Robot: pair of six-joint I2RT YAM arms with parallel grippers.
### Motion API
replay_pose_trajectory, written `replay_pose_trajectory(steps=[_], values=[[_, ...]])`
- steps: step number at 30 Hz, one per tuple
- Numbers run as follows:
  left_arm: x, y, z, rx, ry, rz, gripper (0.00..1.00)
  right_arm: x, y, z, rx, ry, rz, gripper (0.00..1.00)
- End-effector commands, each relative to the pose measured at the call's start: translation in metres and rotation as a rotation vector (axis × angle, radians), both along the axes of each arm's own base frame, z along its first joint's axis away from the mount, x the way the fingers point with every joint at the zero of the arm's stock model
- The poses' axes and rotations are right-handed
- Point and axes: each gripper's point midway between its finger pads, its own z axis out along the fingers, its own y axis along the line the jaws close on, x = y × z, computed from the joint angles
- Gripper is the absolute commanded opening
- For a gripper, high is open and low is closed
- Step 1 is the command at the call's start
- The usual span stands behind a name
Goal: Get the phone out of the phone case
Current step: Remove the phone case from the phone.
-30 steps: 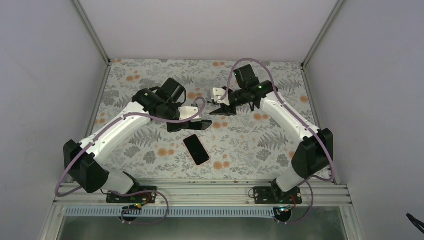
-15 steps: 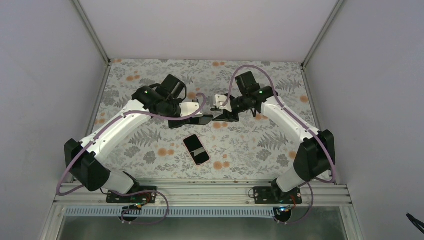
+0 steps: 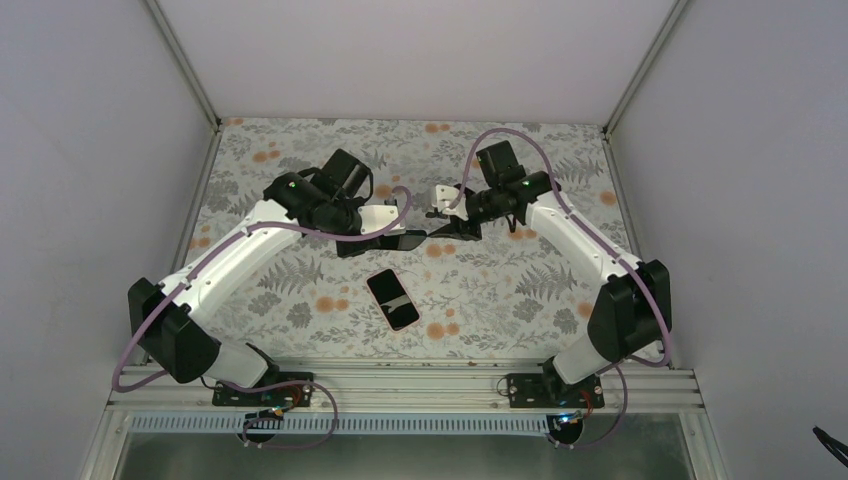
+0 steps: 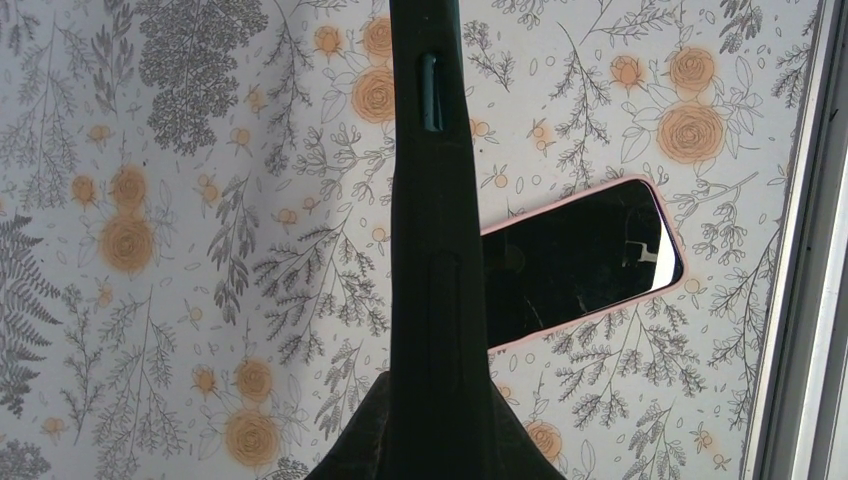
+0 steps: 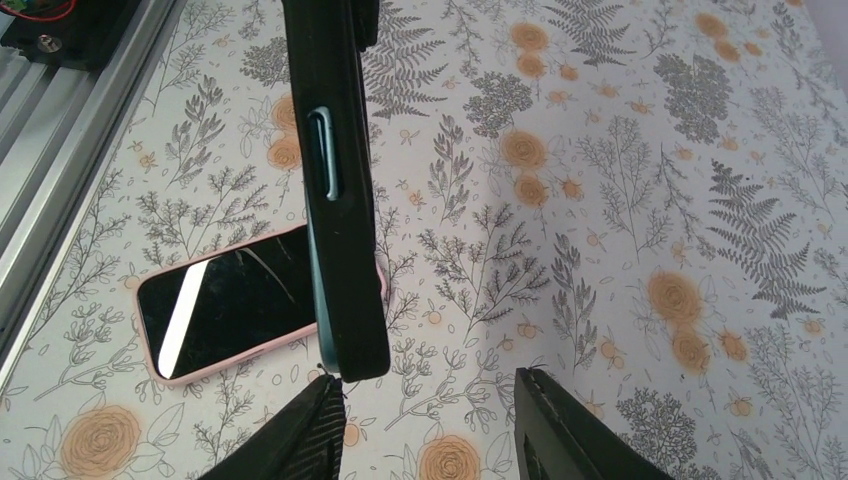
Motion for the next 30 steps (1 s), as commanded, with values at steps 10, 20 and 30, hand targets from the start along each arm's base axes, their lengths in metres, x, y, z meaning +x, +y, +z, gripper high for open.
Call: replay_pose_trajectory(steps=[10, 20, 30], values=[[0.002, 0.001, 0.010, -0.029, -0.040, 0.010, 0.02, -0.001, 0.004, 0.002, 0.029, 0.007, 0.029, 0.41], [0.006, 0.000, 0.013, -0.034, -0.051, 0.014, 0.02, -0.001, 0.005, -0.002, 0.023, 0.020, 0.040, 0.40], [0.010, -0.001, 0.015, -0.026, -0.056, 0.017, 0.02, -0.004, 0.005, -0.006, 0.023, 0.034, 0.051, 0.40]])
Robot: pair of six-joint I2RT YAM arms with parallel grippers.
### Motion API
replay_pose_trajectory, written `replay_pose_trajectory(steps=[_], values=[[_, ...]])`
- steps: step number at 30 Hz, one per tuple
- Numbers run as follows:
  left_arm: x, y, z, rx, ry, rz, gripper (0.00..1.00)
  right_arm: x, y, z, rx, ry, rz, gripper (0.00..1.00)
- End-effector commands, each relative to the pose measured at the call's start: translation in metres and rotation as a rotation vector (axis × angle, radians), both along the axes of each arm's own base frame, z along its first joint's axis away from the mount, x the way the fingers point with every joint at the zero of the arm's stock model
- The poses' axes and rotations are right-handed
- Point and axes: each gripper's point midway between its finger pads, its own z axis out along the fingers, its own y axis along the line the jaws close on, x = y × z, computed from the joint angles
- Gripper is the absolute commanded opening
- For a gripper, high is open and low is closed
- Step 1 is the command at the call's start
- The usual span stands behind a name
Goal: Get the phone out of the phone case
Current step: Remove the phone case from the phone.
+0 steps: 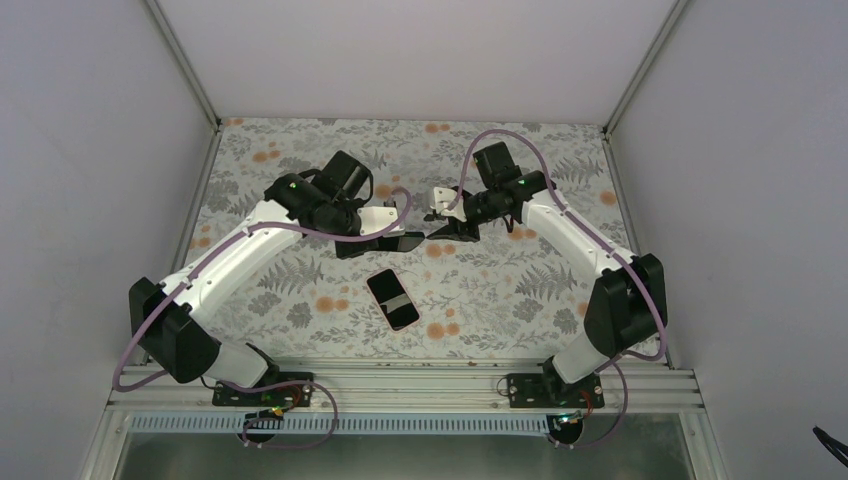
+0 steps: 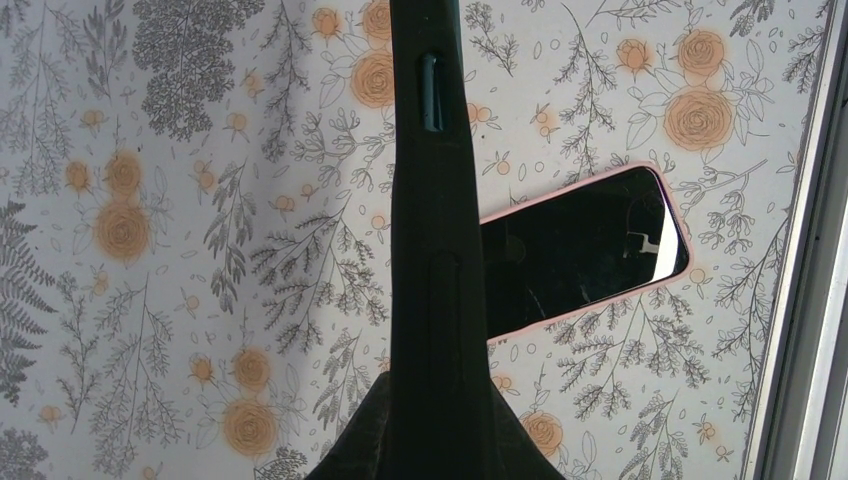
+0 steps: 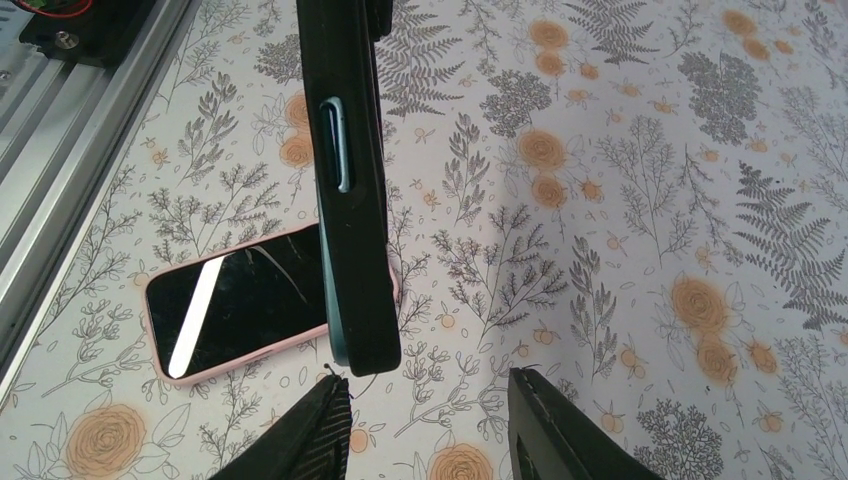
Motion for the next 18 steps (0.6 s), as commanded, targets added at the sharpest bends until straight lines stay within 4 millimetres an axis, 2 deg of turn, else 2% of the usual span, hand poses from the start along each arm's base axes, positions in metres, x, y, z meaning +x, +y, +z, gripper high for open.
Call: replay_pose_trajectory(steps=[1, 18], values=[[0.0107, -0.0048, 0.0198, -0.047, -0.062, 0.010, 0.02, -0.0041, 0.0025, 0.0031, 0.024, 0.013, 0.028, 0.40], [0.0114, -0.0065, 0.0215, -0.043, -0.054, 0.000, 0.02, 0.0007, 0.0050, 0.0031, 0.028, 0.009, 0.026, 0.39]])
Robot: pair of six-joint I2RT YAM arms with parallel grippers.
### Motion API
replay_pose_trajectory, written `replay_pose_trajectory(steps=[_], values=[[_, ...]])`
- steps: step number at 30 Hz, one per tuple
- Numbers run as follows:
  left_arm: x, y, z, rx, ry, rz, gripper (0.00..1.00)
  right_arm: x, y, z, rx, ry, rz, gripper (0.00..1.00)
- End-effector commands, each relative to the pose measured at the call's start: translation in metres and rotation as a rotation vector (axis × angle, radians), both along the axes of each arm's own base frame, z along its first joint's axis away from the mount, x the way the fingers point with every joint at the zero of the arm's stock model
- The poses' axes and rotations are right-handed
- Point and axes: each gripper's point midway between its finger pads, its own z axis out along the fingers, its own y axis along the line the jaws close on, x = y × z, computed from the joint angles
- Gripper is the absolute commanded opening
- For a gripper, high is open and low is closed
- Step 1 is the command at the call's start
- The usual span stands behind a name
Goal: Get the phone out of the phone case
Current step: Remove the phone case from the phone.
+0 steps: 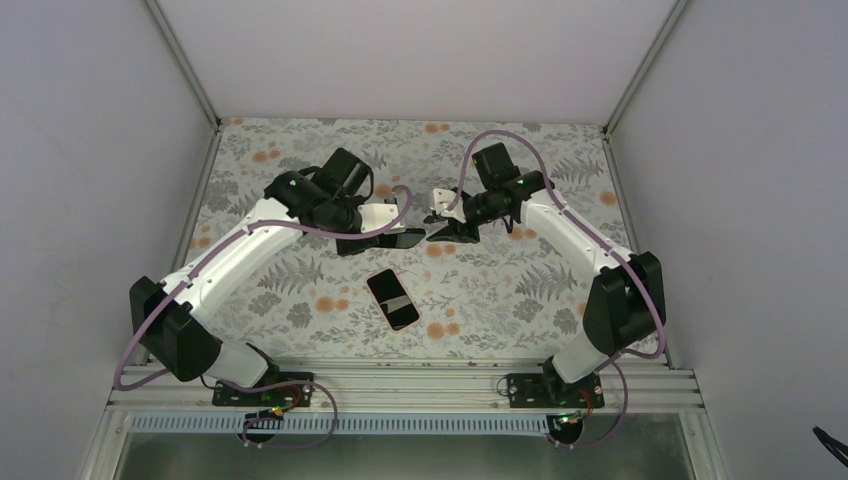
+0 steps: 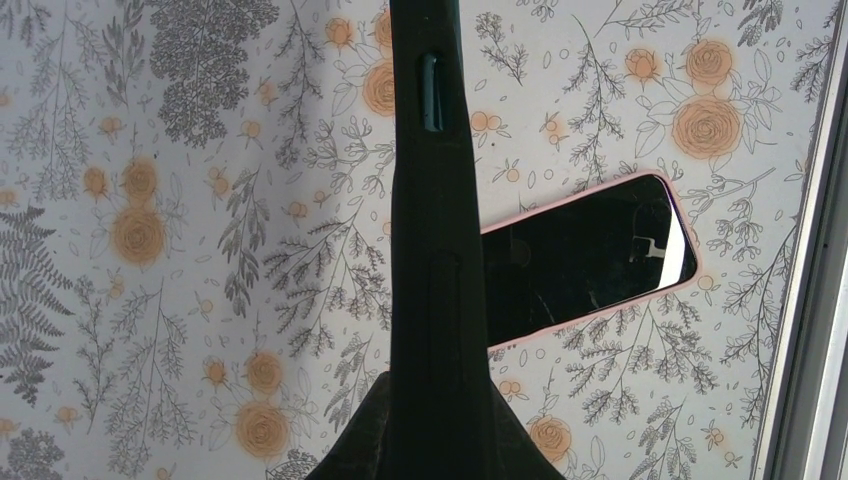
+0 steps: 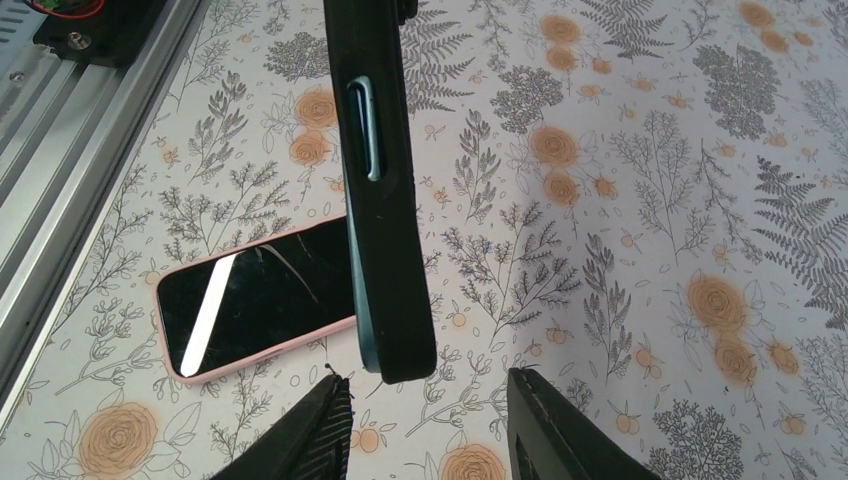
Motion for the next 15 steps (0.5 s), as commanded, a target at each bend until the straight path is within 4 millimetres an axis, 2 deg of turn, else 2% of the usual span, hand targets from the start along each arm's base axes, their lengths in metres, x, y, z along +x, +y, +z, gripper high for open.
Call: replay_pose_trajectory(steps=[1, 15], values=[[0.0070, -0.0050, 0.0163, -0.039, -0.041, -0.005, 0.02, 0.0038, 0.0050, 0.0075, 0.032, -0.013, 0.015, 0.39], [0.0026, -0.0121, 0.0189, -0.077, -0.015, -0.025, 0.02, 0.0112, 0.0089, 0.0091, 0.037, -0.012, 0.009, 0.38]])
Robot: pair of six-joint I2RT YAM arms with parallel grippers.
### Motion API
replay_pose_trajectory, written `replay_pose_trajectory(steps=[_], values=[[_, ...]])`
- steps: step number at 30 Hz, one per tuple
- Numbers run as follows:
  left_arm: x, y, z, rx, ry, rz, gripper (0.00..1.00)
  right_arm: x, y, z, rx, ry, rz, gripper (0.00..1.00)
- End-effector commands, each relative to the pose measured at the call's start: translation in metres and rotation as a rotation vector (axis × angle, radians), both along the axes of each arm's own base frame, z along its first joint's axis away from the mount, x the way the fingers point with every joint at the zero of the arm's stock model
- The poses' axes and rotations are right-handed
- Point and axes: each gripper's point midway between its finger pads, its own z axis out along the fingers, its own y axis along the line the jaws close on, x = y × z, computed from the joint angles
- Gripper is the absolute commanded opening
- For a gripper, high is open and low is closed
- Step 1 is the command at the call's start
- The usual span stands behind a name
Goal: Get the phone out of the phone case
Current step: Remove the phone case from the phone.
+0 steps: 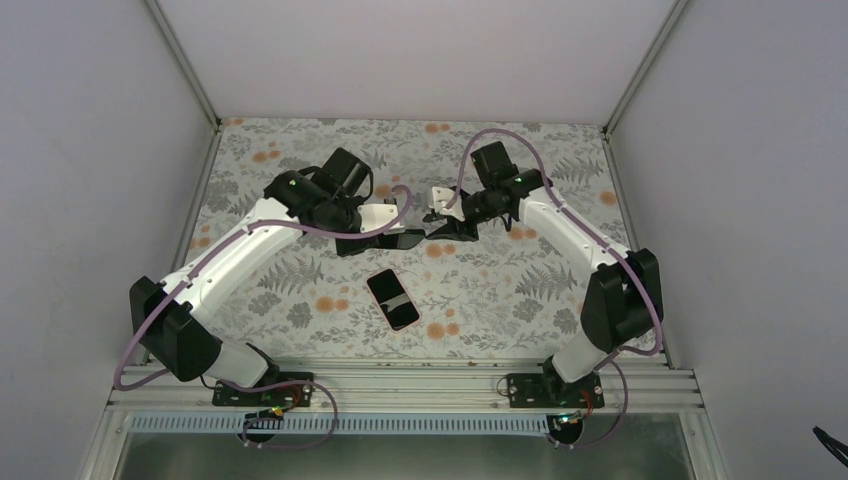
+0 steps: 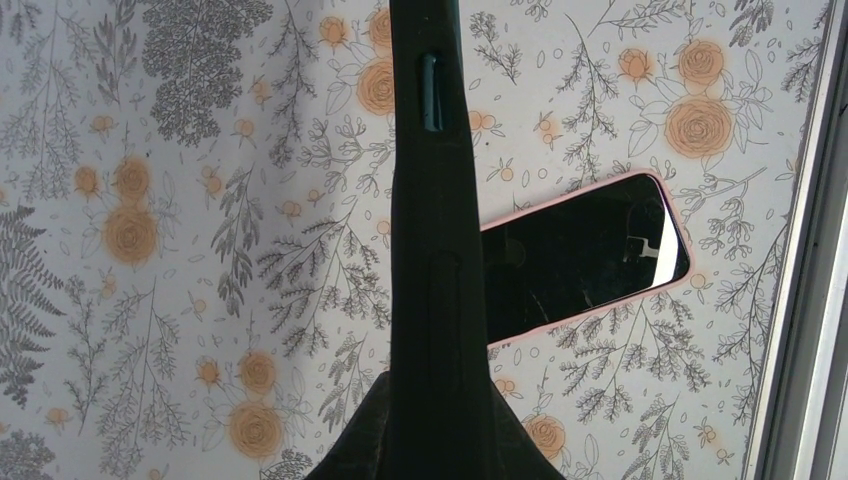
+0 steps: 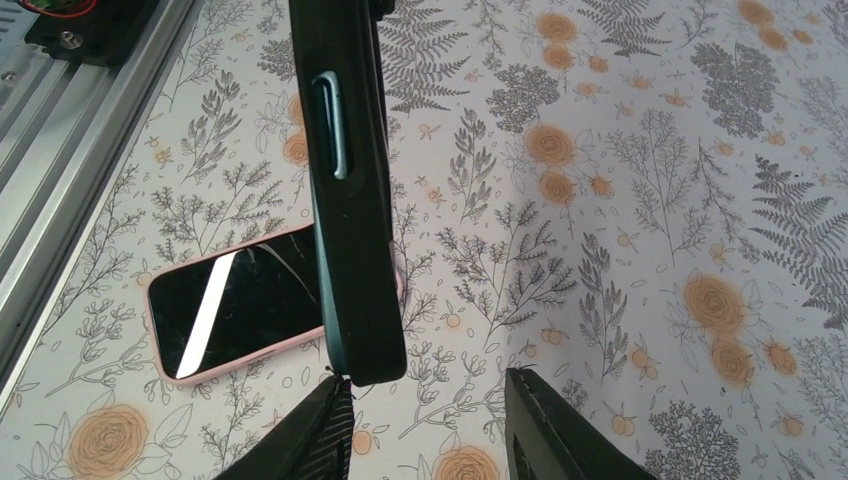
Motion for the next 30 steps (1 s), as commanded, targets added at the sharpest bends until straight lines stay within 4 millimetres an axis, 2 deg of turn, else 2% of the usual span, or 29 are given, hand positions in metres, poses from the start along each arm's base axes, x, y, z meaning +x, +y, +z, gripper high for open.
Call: replay_pose_trajectory(steps=[1, 7, 12, 13, 19, 24, 27, 30], values=[[0.003, -0.013, 0.019, -0.078, -0.015, -0.022, 0.02, 0.009, 0.008, 0.011, 0.037, -0.015, 0.009, 0.38], [0.001, -0.012, 0.018, -0.074, -0.009, -0.025, 0.02, 0.018, 0.009, 0.015, 0.027, -0.043, -0.005, 0.38], [-0.005, -0.015, 0.022, -0.098, 0.014, -0.042, 0.02, 0.029, 0.011, 0.029, 0.035, -0.086, -0.020, 0.37], [-0.007, -0.016, 0.022, -0.105, 0.022, -0.048, 0.02, 0.034, 0.014, 0.021, 0.027, -0.072, -0.026, 0.36], [-0.034, -0.031, 0.040, -0.204, 0.127, -0.141, 0.02, 0.056, 0.020, 0.025, 0.044, -0.105, -0.081, 0.35], [-0.043, -0.041, 0.049, -0.244, 0.158, -0.178, 0.02, 0.070, 0.026, 0.034, 0.069, -0.135, -0.107, 0.35], [-0.036, -0.044, 0.043, -0.241, 0.141, -0.164, 0.02, 0.064, 0.032, 0.049, 0.106, -0.110, -0.065, 0.35], [-0.019, -0.047, 0.031, -0.228, 0.084, -0.121, 0.02, 0.042, 0.041, 0.061, 0.168, -0.023, 0.023, 0.36]])
